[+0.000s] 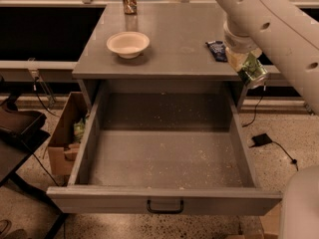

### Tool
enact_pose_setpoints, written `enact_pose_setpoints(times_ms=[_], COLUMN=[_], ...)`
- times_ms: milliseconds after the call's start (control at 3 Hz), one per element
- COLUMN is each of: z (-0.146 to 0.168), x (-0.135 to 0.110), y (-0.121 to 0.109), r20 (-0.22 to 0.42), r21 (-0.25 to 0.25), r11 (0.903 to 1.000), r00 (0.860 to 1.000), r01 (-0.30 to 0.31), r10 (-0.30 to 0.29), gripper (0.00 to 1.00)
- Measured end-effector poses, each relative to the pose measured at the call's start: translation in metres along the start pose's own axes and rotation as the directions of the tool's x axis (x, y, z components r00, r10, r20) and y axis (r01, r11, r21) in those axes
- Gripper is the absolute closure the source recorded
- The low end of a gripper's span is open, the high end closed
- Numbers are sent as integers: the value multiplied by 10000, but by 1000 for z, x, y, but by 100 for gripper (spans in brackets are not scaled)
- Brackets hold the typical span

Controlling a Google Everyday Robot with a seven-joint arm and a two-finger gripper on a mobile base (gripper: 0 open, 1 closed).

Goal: Place green can into top drawer

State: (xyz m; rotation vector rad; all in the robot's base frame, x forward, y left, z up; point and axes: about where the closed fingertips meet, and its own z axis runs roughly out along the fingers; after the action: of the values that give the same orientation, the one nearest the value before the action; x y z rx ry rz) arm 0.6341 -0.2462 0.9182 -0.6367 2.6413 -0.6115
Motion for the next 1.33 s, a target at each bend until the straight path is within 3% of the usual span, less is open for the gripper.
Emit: enact_pose_setpoints(times_ms=[333,667,1000,1333], z=[18,39,38,36], x=[-11,9,37,53], y=[34,96,148,191], r20=[7,-85,189,715], r21=[-764,-2082,-3179,-3854], r11=[9949,9661,9057,8327], r00=[9979,9875,9570,9125], r01=[651,1525,2803,3977], r10=[-653,-1577,-2895,-4028], gripper=[100,100,100,100])
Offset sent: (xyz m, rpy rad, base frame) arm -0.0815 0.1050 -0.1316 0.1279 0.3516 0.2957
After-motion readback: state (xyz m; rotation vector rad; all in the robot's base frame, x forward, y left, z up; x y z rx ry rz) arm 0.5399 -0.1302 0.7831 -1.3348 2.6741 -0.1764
